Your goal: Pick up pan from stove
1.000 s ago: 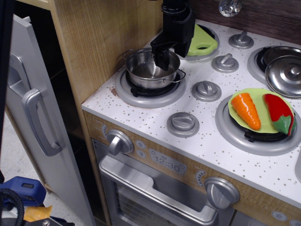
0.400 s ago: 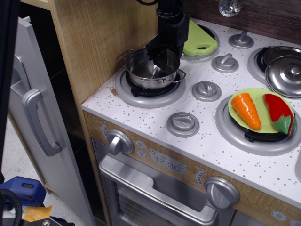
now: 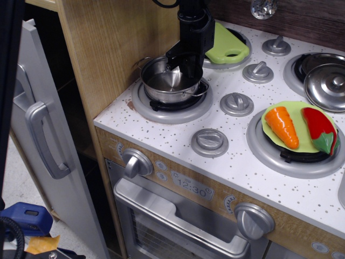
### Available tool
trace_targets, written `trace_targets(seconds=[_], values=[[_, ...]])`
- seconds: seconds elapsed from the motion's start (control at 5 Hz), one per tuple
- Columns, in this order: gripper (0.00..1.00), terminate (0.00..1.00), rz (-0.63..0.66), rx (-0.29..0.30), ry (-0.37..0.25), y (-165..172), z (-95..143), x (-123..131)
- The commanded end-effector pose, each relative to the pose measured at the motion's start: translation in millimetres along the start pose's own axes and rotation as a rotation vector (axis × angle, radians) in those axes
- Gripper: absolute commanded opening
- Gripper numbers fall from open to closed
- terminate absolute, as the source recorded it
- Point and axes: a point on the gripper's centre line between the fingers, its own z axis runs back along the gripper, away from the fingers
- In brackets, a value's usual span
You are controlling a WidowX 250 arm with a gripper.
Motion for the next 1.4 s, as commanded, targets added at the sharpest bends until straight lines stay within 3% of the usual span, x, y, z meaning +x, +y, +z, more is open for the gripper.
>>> trace_targets(seconds=[0.0, 1.0, 1.2], values=[[0.0, 0.0, 0.0, 0.053, 0.055, 11, 28, -5], [0.0, 0.0, -0.017, -0.106, 0.107, 21, 94, 5], [0.0, 1.0, -0.015, -0.091, 0.086, 19, 91, 6]])
